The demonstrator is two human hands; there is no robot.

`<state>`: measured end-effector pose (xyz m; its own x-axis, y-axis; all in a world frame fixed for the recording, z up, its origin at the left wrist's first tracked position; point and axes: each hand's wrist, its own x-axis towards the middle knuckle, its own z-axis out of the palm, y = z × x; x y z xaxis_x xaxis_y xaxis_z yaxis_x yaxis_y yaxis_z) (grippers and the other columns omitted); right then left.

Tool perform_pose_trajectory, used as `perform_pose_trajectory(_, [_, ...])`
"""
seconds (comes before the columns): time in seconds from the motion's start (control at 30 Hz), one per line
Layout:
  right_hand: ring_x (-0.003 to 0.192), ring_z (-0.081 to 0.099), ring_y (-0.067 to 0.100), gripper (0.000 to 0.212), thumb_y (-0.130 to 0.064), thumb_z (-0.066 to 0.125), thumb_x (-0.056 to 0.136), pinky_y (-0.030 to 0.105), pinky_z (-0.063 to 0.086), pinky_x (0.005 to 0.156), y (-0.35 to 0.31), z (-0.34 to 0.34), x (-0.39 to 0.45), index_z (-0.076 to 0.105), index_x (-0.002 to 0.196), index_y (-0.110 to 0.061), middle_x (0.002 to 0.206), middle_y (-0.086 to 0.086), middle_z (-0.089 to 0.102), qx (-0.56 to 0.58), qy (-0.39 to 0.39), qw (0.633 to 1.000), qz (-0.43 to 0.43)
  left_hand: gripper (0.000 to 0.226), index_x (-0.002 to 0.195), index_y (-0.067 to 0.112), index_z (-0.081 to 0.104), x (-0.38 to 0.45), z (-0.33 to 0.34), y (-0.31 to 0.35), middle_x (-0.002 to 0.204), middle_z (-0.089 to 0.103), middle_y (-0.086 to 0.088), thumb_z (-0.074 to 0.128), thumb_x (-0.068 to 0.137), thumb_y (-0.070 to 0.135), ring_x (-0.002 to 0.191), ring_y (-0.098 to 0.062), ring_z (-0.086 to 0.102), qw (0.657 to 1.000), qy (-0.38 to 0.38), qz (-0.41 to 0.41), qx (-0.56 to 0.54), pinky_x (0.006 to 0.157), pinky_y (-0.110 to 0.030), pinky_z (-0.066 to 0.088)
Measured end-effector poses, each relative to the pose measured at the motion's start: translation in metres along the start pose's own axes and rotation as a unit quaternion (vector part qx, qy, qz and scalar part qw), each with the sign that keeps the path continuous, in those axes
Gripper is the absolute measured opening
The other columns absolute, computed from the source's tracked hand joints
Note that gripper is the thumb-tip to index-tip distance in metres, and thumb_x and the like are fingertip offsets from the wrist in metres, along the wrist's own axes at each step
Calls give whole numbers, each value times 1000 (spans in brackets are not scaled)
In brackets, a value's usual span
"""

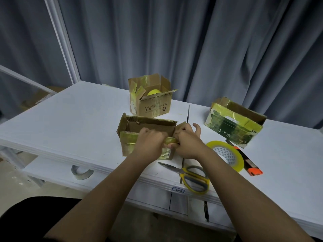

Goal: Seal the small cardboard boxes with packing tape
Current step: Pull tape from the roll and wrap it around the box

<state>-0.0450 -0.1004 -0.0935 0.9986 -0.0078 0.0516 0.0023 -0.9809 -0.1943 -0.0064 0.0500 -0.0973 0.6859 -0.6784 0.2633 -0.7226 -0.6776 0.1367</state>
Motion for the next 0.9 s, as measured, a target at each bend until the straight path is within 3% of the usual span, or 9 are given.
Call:
perform_pose_trajectory(0.17, [118, 37, 15, 23, -40, 54, 90, 38, 2, 108, -8, 4, -27, 57, 79, -20, 85, -11, 51, -17, 36, 999, -24, 11, 92, 25, 52, -4, -1, -9, 97, 60, 10, 51, 89, 14, 103, -16, 48, 998, 9, 65, 2, 89, -33, 18])
perform_pose_trajectory(0.27, [112, 45, 8, 36, -24, 51, 77, 26, 17, 105, -6, -6, -52, 68, 108, -26, 97, -21, 56, 162, 128, 975, -76, 24, 101, 27, 66, -9, -7, -26, 112, 51, 3, 54, 87, 12, 110, -22, 40, 992, 52, 108, 26, 92, -37, 17])
perform_pose_trajectory(0.33, [115, 47, 13, 50, -6, 43, 74, 28, 31, 103, 5, -17, -53, 67, 114, -25, 112, -15, 60, 233, 205, 947, -78, 23, 94, 26, 70, -10, -14, -38, 112, 47, -2, 58, 85, 9, 104, -25, 40, 990, 69, 118, 22, 84, -33, 18])
perform_pose_trajectory(0.4, [122, 41, 23, 67, 8, 39, 73, 38, 35, 103, 13, -24, -39, 57, 129, -24, 132, -1, 52, 152, 208, 964, -66, 28, 92, 21, 72, -7, -20, -48, 108, 48, -5, 58, 83, -1, 98, -26, 44, 992, 50, 118, 16, 76, -31, 23])
perform_pose_trajectory(0.47, [134, 25, 27, 84, 14, 40, 76, 43, 31, 106, 12, -24, -18, 33, 147, -32, 154, 4, 26, 34, 122, 990, -57, 38, 99, 17, 73, -2, -26, -56, 113, 50, -6, 51, 83, -10, 102, -26, 46, 995, 18, 101, 5, 77, -34, 37])
perform_pose_trajectory(0.57, [140, 11, 25, 74, 1, 51, 87, 40, 23, 108, 12, -11, 9, 28, 147, -33, 160, 3, 5, -109, 59, 989, -83, 54, 120, 15, 66, 4, -32, -69, 136, 48, -7, 43, 83, -16, 125, -25, 41, 997, -13, 73, -25, 99, -31, 38])
perform_pose_trajectory(0.67, [136, 31, 34, 39, -18, 71, 81, 44, 24, 108, 5, -8, 22, 60, 119, -16, 145, 13, 40, -131, 126, 976, -120, 59, 139, 12, 47, 2, -45, -73, 144, 45, -7, 44, 85, -12, 132, -23, 38, 993, 34, 29, -106, 108, -25, 27])
perform_pose_trajectory(0.77, [121, 51, 35, 39, -34, 82, 66, 46, 27, 103, -15, 2, 23, 68, 95, -12, 118, 10, 61, -107, 185, 967, -134, 35, 130, 14, 56, -2, -49, -59, 127, 60, -5, 49, 96, 18, 118, -25, 51, 989, 117, 38, -78, 101, -30, 30])
perform_pose_trajectory(0.9, [132, 34, 19, 62, -42, 75, 72, 38, 8, 109, -6, 8, 15, 53, 127, -23, 131, -4, 51, -39, 189, 980, -54, 28, 117, 26, 56, -2, -34, -47, 112, 65, 7, 48, 95, 40, 114, -14, 52, 1000, -23, -15, -2, 106, -33, 11])
